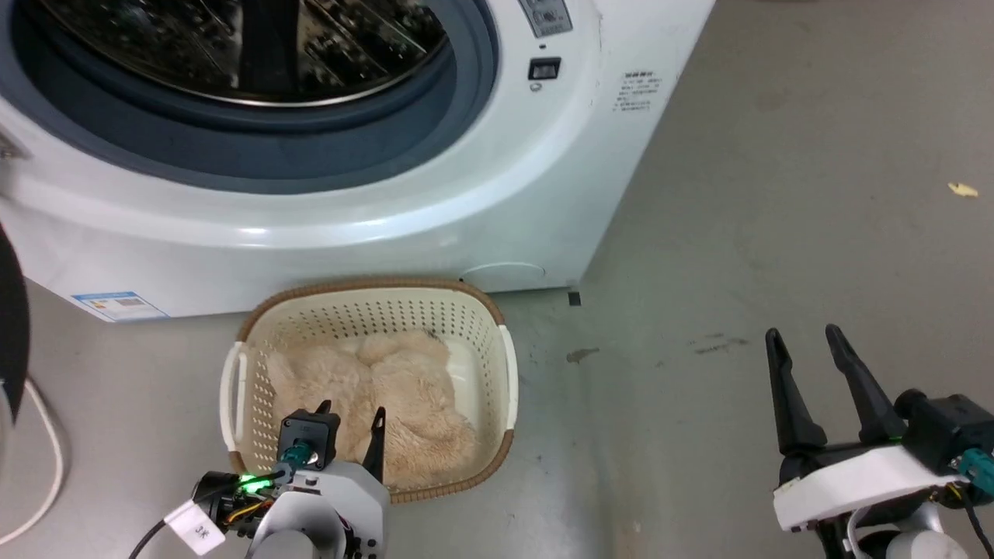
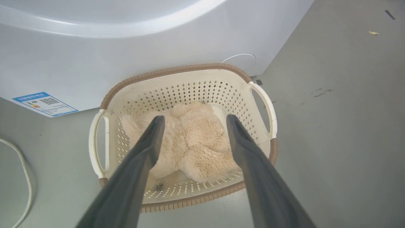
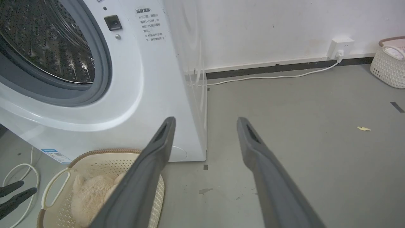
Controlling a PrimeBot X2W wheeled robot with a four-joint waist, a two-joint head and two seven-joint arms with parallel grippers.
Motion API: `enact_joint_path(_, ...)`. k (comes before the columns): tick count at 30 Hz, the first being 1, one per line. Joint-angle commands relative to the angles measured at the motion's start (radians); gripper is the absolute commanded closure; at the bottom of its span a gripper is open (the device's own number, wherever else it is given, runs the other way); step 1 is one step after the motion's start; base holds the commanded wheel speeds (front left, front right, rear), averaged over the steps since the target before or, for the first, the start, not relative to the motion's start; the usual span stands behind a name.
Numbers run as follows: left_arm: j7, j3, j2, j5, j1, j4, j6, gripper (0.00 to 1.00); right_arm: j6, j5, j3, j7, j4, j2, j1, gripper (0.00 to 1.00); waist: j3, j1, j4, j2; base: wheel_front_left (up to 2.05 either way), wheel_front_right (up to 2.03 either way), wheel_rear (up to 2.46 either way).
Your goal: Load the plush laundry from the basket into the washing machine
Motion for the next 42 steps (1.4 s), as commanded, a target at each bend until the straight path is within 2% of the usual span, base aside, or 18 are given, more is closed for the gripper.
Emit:
enact_joint_path(1,-0.003,-0.009,0.009,-0.015,-0.032,0.037,0.008,0.0,0.0,0.019,-0.002,-0.013,-0.001,0.001,-0.025,0.0,0.023,-0.0002,-0.014,-0.0001,0.0,0.0,0.0)
enact_joint_path(9,-0.01,-0.025,0.029,-0.032,-0.091,0.123,0.014,0.0,0.001,0.05,-0.002,-0.027,-0.007,0.001,-0.043,0.0,0.083,-0.0002,-0.036,-0.0001,0.0,0.0,0.0)
enact_joint_path(15,0.035,-0.066,0.048,-0.024,-0.168,0.209,0.047,0.0,0.001,0.077,-0.007,-0.042,-0.009,0.001,-0.059,0.0,0.145,-0.0002,-0.049,-0.0001,0.0,0.0,0.0)
enact_joint_path(24,0.053,-0.082,0.072,-0.051,-0.248,0.295,0.061,0.0,0.001,0.114,-0.011,-0.059,-0.009,0.001,-0.079,0.0,0.214,-0.0002,-0.071,-0.0001,0.0,0.0,0.0)
enact_joint_path(34,0.05,-0.105,0.117,-0.083,-0.361,0.397,0.066,0.0,0.001,0.16,0.0,-0.08,-0.008,0.001,-0.106,0.0,0.302,-0.0002,-0.099,-0.0001,0.0,0.0,0.0)
enact_joint_path(42,0.084,-0.13,0.154,-0.104,-0.436,0.483,0.093,0.0,0.001,0.198,0.011,-0.096,-0.024,0.001,-0.129,0.0,0.37,-0.0002,-0.118,-0.0001,0.0,0.0,0.0)
